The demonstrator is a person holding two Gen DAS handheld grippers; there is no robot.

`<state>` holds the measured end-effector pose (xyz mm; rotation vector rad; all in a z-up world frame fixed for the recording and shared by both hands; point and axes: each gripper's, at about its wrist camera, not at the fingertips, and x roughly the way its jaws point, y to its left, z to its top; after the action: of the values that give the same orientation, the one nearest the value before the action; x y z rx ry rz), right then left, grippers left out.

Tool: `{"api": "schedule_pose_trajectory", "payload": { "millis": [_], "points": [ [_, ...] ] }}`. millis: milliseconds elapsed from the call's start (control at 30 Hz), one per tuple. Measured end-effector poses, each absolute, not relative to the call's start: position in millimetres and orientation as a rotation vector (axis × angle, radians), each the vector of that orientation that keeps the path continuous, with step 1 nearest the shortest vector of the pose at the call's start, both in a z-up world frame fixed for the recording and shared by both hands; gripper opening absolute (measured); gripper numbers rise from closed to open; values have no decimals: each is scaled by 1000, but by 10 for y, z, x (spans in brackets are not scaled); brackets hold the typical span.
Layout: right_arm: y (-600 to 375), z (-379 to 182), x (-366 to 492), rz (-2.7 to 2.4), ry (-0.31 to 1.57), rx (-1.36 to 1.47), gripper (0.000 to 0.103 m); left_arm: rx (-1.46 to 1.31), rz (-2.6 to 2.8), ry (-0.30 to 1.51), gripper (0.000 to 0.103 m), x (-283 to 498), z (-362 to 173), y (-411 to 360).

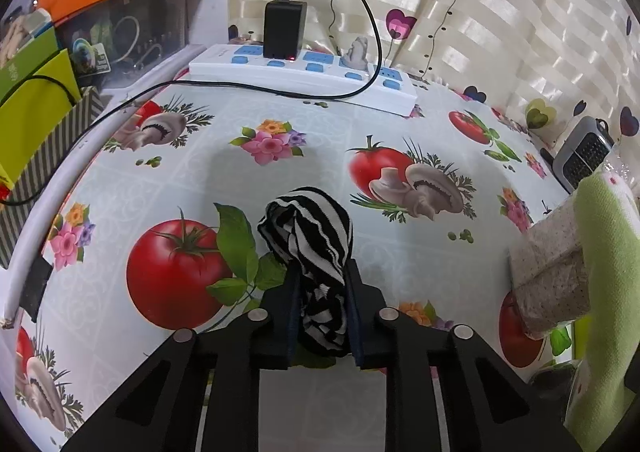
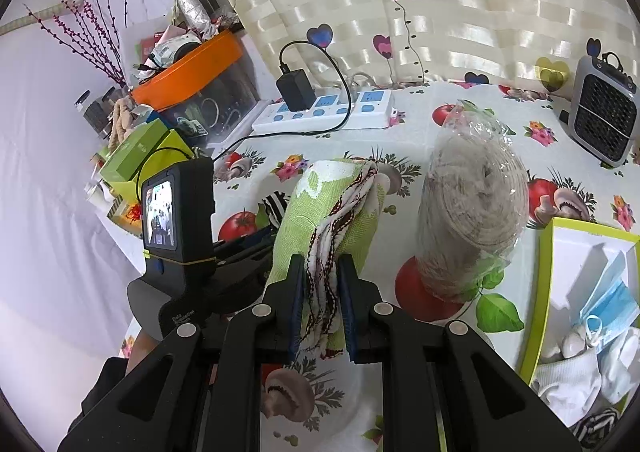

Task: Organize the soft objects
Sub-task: 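Carry the striped sock and folded green cloth over the box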

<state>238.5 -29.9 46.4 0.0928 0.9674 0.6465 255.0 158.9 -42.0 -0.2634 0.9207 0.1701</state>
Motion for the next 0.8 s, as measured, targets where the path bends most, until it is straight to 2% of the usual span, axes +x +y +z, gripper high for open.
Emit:
{"api": "schedule_pose_trajectory", "payload": {
  "millis": [233, 800],
  "points": [
    [-370, 526, 2330, 665, 946, 107, 17, -275, 159, 898, 16, 2386, -307, 1599],
    [-783, 883, 1755, 737, 814, 141, 17, -262, 129, 744, 16, 1431, 387, 1354]
  ]
}}
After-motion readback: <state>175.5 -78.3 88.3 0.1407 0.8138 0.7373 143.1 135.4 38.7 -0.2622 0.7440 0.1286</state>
